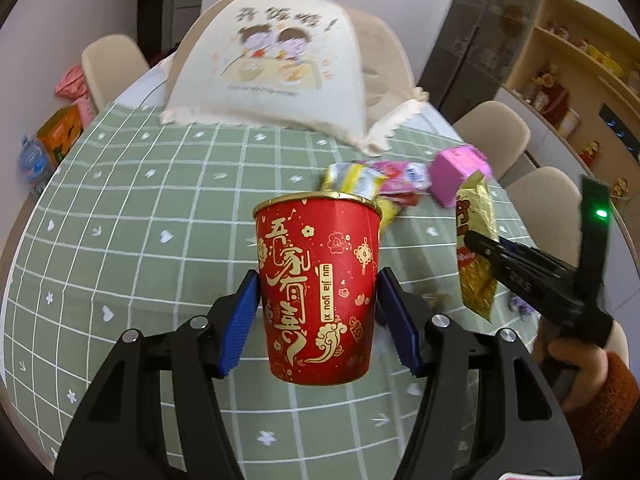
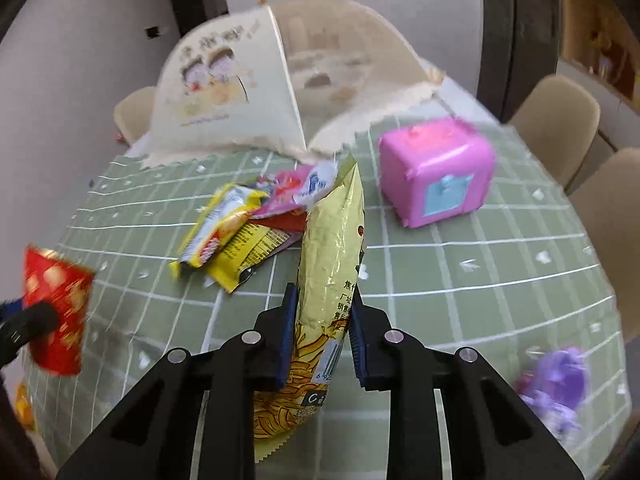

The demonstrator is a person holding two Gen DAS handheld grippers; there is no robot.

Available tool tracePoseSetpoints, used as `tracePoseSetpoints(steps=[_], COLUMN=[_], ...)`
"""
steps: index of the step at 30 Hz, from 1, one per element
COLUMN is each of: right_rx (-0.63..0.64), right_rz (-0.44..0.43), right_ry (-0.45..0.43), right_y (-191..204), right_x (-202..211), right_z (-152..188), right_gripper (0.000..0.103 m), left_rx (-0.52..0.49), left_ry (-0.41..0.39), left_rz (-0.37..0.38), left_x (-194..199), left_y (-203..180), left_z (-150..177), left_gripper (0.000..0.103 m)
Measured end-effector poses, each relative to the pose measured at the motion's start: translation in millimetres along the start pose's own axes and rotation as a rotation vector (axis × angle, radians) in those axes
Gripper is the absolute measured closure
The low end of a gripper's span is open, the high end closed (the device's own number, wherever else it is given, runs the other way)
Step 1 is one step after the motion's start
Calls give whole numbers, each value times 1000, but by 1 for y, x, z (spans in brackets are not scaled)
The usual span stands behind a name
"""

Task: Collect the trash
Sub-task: 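Grasp the gold snack bag with the right tool while the left tool holds the red cup, then carry the red cup and gold snack bag over the yellow trash bag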

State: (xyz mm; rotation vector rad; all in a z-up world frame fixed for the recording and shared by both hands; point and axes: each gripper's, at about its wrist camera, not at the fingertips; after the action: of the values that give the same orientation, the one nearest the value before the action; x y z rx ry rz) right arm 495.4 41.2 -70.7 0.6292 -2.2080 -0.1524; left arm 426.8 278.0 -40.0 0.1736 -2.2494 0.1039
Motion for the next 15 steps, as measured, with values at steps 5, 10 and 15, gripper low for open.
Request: tracePoseSetpoints(steps=[5, 10, 15], right_rx=[15, 45, 54], right_rz=[-7, 40, 95], right_ry=[-62, -129, -196], right_y=[-1, -5, -20], right_x=[74, 145, 216], right_z=[8, 26, 49], right_gripper=[79, 79, 79], left_rx=[-24, -39, -81], left_ry=[-50, -108, -157], left_rz=[80, 175, 239], left_x=[34, 69, 105], left_y=[-35, -71, -119], left_z=[1, 5, 12], left_gripper=[46, 46, 46])
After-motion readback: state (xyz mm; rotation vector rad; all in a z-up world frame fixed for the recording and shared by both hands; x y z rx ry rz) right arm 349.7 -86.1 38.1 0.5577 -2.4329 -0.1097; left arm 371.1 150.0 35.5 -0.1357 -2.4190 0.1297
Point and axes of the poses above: each gripper's, at about its wrist camera, not at the fingertips, and x roughly against the way its jaws point, y to its left, z to its underside, and after that the axes turned 15 degrees about -z, right-handed
